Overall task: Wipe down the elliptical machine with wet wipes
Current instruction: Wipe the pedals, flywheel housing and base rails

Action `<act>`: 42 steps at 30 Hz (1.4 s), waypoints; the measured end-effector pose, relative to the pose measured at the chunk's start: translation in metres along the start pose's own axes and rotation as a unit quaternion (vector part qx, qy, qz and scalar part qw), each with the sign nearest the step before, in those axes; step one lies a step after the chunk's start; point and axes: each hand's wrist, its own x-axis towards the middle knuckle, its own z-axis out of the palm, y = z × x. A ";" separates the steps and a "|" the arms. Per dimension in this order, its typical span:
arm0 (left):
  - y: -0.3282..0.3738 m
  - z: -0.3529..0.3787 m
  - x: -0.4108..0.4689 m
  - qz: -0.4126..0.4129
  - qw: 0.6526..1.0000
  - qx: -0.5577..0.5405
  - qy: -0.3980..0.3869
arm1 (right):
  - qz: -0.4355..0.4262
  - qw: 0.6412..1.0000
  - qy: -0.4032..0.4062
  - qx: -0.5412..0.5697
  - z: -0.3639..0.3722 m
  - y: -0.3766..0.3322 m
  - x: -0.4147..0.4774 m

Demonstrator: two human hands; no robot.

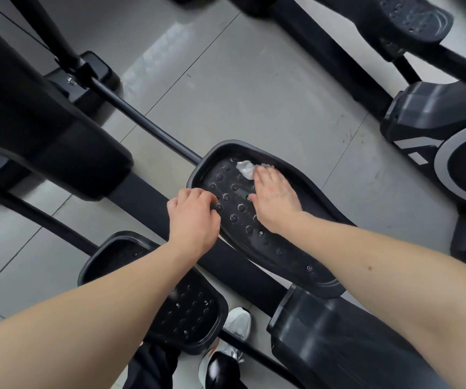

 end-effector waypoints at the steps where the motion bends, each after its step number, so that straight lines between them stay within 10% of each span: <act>1: 0.001 0.000 0.000 0.003 1.000 0.003 -0.007 | 0.009 1.000 0.001 0.006 0.003 0.002 -0.004; 8: 0.008 -0.001 -0.003 0.005 1.000 0.019 -0.015 | -0.268 0.961 -0.008 -0.073 0.011 -0.012 -0.045; 16: 0.016 0.002 -0.006 0.016 0.999 0.034 -0.036 | -0.024 0.999 -0.012 0.024 -0.003 0.011 -0.005; 24: 0.021 0.004 -0.011 0.016 0.998 0.043 -0.036 | -0.266 0.963 -0.022 -0.027 0.011 0.017 -0.086; 30: 0.028 0.008 -0.012 0.022 0.998 0.045 -0.042 | -0.032 0.999 -0.013 0.008 0.001 0.034 -0.042; 36: 0.026 0.010 -0.013 0.022 0.997 0.059 -0.035 | -0.324 0.946 0.019 0.005 0.026 0.010 -0.080; 42: 0.032 0.012 -0.015 0.028 0.998 0.046 -0.033 | -0.336 0.942 -0.016 -0.018 0.036 0.047 -0.124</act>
